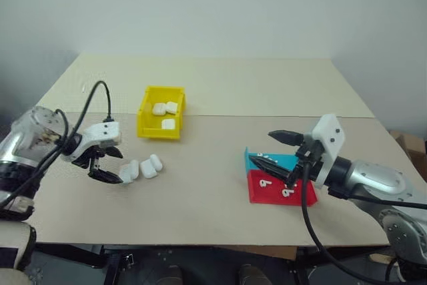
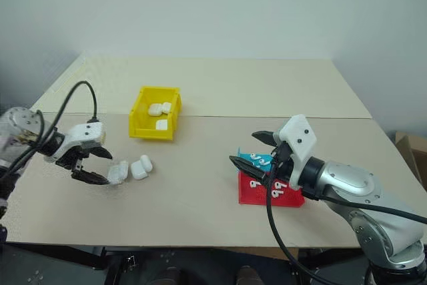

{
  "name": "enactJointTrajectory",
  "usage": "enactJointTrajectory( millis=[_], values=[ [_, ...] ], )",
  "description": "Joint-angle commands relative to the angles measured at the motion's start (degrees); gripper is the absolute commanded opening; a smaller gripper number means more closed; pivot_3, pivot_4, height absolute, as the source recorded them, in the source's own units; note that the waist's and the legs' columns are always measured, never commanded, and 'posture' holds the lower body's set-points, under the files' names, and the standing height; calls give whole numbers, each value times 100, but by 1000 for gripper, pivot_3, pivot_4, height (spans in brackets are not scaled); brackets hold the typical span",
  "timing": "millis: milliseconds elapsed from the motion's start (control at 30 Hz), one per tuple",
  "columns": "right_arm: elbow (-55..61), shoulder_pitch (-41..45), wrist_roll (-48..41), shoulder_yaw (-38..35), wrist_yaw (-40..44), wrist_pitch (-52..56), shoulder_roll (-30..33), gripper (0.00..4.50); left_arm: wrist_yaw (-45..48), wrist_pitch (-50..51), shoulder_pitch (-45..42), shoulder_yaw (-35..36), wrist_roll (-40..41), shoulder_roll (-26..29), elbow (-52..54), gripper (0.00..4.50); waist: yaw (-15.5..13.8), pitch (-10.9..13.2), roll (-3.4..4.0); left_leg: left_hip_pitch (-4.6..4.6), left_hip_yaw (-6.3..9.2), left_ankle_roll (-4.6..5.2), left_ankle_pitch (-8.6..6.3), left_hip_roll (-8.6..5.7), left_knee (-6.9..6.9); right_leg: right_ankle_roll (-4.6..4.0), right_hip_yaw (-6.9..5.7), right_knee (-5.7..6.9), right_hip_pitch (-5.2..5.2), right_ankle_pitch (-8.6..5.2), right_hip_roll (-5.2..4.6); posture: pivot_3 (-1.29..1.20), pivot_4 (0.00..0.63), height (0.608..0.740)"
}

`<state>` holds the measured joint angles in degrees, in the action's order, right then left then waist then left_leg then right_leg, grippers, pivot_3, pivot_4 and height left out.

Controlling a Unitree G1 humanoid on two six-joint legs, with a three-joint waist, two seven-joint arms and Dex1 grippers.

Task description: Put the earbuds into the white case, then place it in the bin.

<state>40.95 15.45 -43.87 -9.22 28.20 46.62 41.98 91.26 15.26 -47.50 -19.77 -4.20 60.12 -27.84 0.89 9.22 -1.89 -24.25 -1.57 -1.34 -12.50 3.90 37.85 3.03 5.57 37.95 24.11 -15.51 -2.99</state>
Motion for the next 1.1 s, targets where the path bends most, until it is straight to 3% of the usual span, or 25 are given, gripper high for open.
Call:
enactJointTrajectory(
  millis=[33,533,1100],
  values=[
    [190,43,-69,-163,-32,-16,65,4500,4,6,-214,-144,-336,-104,-36,4478,-4,0,0,0,0,0,0,0,0,0,0,0,0,0,0,0,150,740],
    [298,-6,-177,-269,-48,11,148,4500,-151,-595,-604,-523,-1239,-738,-997,4478,-5,-1,-1,-1,4,1,0,-1,1,2,-1,1,0,-1,0,0,150,740],
    [168,28,-540,-543,74,45,580,4500,-158,-720,-735,-598,-1728,-989,-1062,4478,-20,-9,11,14,6,9,6,-3,1,1,-1,12,-14,0,0,0,150,740]
  ],
)
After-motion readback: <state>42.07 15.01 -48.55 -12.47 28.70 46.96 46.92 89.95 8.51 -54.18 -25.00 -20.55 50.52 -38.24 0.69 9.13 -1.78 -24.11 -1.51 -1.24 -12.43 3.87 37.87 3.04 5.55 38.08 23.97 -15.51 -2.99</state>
